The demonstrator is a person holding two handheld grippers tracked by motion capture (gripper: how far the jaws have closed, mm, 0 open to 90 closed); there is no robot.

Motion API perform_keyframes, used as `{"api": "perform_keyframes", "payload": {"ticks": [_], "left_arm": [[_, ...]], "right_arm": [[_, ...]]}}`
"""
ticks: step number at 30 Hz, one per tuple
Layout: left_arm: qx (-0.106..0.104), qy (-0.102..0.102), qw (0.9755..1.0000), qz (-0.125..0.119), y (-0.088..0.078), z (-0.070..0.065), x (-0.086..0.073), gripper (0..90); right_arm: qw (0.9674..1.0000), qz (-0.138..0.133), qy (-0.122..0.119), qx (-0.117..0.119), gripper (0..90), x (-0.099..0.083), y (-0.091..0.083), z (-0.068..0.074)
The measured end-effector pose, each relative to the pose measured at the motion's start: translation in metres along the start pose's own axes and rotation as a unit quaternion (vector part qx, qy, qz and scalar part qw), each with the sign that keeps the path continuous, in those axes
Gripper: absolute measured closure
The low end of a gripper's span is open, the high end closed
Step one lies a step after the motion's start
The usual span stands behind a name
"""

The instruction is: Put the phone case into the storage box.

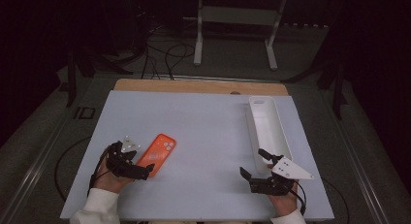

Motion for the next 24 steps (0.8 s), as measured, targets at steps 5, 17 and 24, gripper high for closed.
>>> {"api": "perform_keyframes", "payload": {"ticks": [5,17,24], "left_arm": [[-0.003,-0.002,0.9999,0.012,0.005,-0.002,0.000,0.0],[-0.002,-0.003,0.9994,0.035,0.015,-0.004,0.000,0.6],[-0.003,-0.005,0.9992,0.039,0.019,-0.005,0.000,2.7]], "right_arm": [[1.0000,0.000,0.001,-0.002,9.7,0.000,0.000,0.000],[1.0000,-0.001,0.002,-0.004,9.7,0.000,0.000,-0.001],[1.0000,-0.001,0.000,-0.003,9.7,0.001,0.001,-0.001]]}}
Point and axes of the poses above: each handheld gripper's, and its own axes: y roughly forward along the jaws, x roughly out of its top, z roughly to its left, the point moved 7 cm from there along y, roughly forward along the jaws, and after that the axes turned 7 degrees about z, right-handed, at the moved point
